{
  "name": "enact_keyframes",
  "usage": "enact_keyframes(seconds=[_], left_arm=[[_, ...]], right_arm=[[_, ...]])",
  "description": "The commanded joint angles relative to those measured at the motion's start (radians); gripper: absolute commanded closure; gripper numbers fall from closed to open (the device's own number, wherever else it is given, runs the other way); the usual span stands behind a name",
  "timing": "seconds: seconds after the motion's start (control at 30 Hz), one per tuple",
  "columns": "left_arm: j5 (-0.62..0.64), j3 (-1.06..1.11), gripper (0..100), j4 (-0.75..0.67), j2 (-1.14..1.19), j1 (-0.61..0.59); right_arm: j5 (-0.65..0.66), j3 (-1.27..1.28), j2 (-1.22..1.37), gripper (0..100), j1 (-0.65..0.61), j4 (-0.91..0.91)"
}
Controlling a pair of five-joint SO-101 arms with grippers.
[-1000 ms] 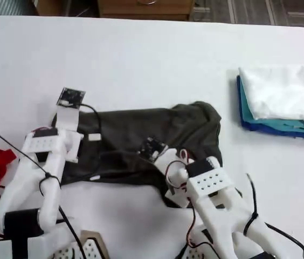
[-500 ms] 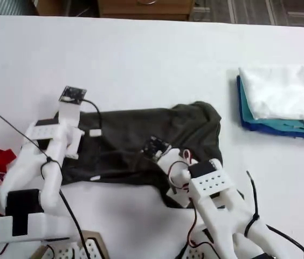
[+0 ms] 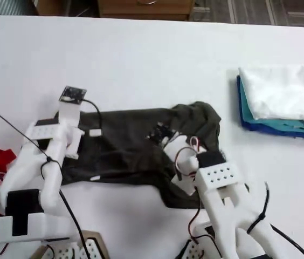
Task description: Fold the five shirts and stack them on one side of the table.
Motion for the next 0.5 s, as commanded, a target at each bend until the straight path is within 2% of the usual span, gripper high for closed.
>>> enact_keyframes(seconds=[0.0,0.1,0.17,0.33,0.47], left_arm=[[-0.005,-0.033,97,0.008,0.0,-0.003],[-0.005,-0.033,97,0.008,0.0,-0.003],[-0.005,-0.033,97,0.008,0.0,-0.003],[-0.005,-0.035,97,0.008,0.0,-0.003],[-0.006,-0.035,97,0.008,0.0,-0.003]], right_arm=[[0.008,-0.075,-0.022,97.8,0.01,0.07],[-0.002,-0.074,-0.015,97.4,0.007,0.117],[-0.003,-0.072,-0.013,96.2,-0.038,0.148],[-0.002,-0.029,-0.012,79.5,-0.147,0.136],[-0.002,0.037,-0.012,84.1,-0.193,0.064]])
